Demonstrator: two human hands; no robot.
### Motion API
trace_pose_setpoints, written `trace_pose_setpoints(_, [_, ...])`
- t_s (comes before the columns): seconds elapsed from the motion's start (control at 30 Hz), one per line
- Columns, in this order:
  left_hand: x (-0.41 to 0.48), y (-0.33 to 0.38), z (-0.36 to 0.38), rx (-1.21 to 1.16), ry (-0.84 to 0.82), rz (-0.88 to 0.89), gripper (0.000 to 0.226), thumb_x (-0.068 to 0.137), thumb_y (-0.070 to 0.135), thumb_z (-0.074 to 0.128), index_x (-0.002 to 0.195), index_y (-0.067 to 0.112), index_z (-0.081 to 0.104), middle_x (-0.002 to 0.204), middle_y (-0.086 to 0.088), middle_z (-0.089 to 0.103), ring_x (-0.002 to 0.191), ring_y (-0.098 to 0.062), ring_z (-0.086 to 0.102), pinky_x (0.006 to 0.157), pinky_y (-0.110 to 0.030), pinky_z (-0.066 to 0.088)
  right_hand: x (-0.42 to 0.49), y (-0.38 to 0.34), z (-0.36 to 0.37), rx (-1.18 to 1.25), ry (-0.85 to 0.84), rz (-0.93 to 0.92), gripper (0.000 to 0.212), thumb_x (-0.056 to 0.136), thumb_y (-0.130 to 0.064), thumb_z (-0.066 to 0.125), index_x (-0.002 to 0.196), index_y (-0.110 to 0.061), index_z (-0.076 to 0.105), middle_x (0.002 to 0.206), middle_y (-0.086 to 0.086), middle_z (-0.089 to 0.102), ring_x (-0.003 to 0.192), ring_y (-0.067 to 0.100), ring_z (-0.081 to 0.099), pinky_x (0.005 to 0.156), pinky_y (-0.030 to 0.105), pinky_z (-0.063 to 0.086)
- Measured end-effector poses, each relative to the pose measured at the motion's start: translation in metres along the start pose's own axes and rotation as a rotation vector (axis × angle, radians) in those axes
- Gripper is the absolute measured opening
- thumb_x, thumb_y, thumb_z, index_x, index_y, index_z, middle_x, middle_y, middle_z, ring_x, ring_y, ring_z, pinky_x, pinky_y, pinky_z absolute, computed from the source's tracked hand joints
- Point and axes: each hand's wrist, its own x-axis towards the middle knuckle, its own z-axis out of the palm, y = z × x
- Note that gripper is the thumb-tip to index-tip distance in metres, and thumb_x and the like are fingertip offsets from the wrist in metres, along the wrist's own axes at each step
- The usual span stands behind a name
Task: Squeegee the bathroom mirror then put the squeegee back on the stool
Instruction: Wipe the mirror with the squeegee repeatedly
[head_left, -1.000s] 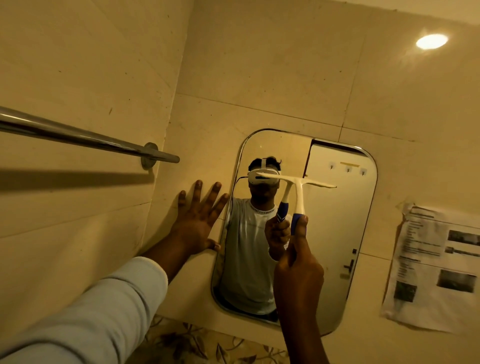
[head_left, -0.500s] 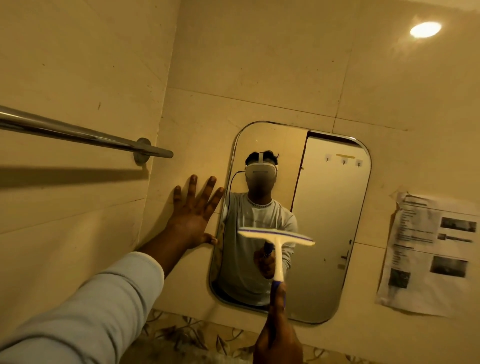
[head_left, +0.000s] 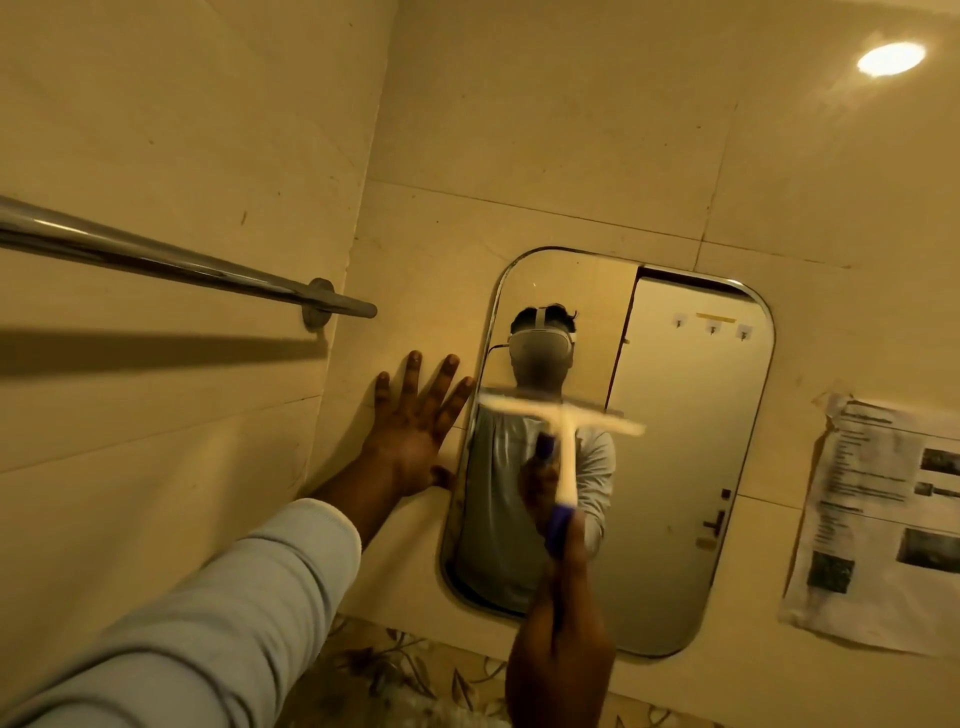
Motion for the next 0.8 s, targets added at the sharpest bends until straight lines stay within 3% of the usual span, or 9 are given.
trace_pose_setpoints(0.1, [-0.001, 0.0, -0.001, -0.036, 0.021, 0.036, 0.147, 0.074, 0.086, 0.067, 0.154, 0.03, -0.042, 0.158, -0.006, -0.056, 0.146, -0.05, -0.044, 0.121, -0.078, -0.009, 0.07, -0.009, 0.016, 0.036, 0.064, 0.072, 0.061, 0.104, -0.018, 0.045, 0.156, -0.042, 0.023, 0.081, -0.002, 0.063, 0.062, 0.01, 0.058, 0.053, 0.023, 0.048])
trace_pose_setpoints(0.2, [-0.001, 0.0, 0.003, -0.055, 0.051, 0.051, 0.146, 0.074, 0.085, 0.068, 0.155, 0.032, -0.041, 0.159, -0.005, -0.054, 0.145, -0.049, -0.046, 0.12, -0.076, -0.013, 0.124, -0.027, 0.029, 0.07, 0.074, 0.059, 0.06, 0.105, -0.019, 0.044, 0.158, -0.037, 0.022, 0.086, 0.0, 0.065, 0.067, 0.015, 0.06, 0.06, 0.038, 0.056])
trace_pose_setpoints(0.4, [-0.001, 0.002, 0.0, -0.036, 0.036, 0.034, 0.141, 0.079, 0.084, 0.064, 0.154, 0.031, -0.042, 0.156, -0.005, -0.057, 0.144, -0.05, -0.046, 0.12, -0.076, -0.014, 0.166, -0.025, 0.039, 0.081, 0.093, 0.081, 0.064, 0.103, -0.012, 0.049, 0.158, -0.034, 0.025, 0.1, 0.01, 0.071, 0.082, 0.022, 0.067, 0.079, 0.044, 0.061])
trace_pose_setpoints(0.5, [-0.001, 0.001, 0.0, -0.036, 0.037, 0.026, 0.14, 0.079, 0.084, 0.063, 0.154, 0.032, -0.042, 0.156, -0.005, -0.057, 0.144, -0.049, -0.047, 0.12, -0.076, -0.012, 0.161, -0.018, 0.04, -0.009, 0.076, 0.043, 0.07, 0.101, -0.01, 0.051, 0.158, -0.036, 0.019, 0.089, 0.006, 0.068, 0.076, 0.019, 0.065, 0.075, 0.04, 0.06])
trace_pose_setpoints(0.6, [0.001, 0.001, 0.002, -0.055, 0.05, 0.019, 0.141, 0.078, 0.084, 0.065, 0.154, 0.032, -0.042, 0.157, -0.005, -0.057, 0.144, -0.049, -0.047, 0.12, -0.077, -0.011, 0.144, -0.009, 0.04, -0.083, 0.067, 0.025, 0.074, 0.101, -0.01, 0.053, 0.155, -0.042, 0.013, 0.083, -0.002, 0.062, 0.069, 0.009, 0.059, 0.065, 0.022, 0.052])
trace_pose_setpoints(0.73, [0.0, 0.001, 0.003, -0.055, 0.058, 0.023, 0.143, 0.076, 0.085, 0.065, 0.155, 0.032, -0.041, 0.158, -0.005, -0.055, 0.145, -0.05, -0.045, 0.119, -0.076, -0.015, 0.11, 0.005, 0.042, -0.128, 0.067, -0.006, 0.08, 0.099, -0.009, 0.057, 0.151, -0.049, 0.012, 0.084, -0.007, 0.057, 0.069, 0.008, 0.059, 0.064, 0.022, 0.053])
trace_pose_setpoints(0.8, [0.0, -0.001, 0.006, -0.062, 0.091, 0.029, 0.144, 0.074, 0.087, 0.066, 0.157, 0.031, -0.038, 0.161, -0.006, -0.051, 0.147, -0.051, -0.043, 0.118, -0.076, -0.015, 0.093, 0.013, 0.043, -0.153, 0.071, -0.019, 0.08, 0.096, -0.002, 0.06, 0.152, -0.043, 0.02, 0.076, -0.006, 0.054, 0.061, 0.0, 0.049, 0.06, 0.01, 0.042])
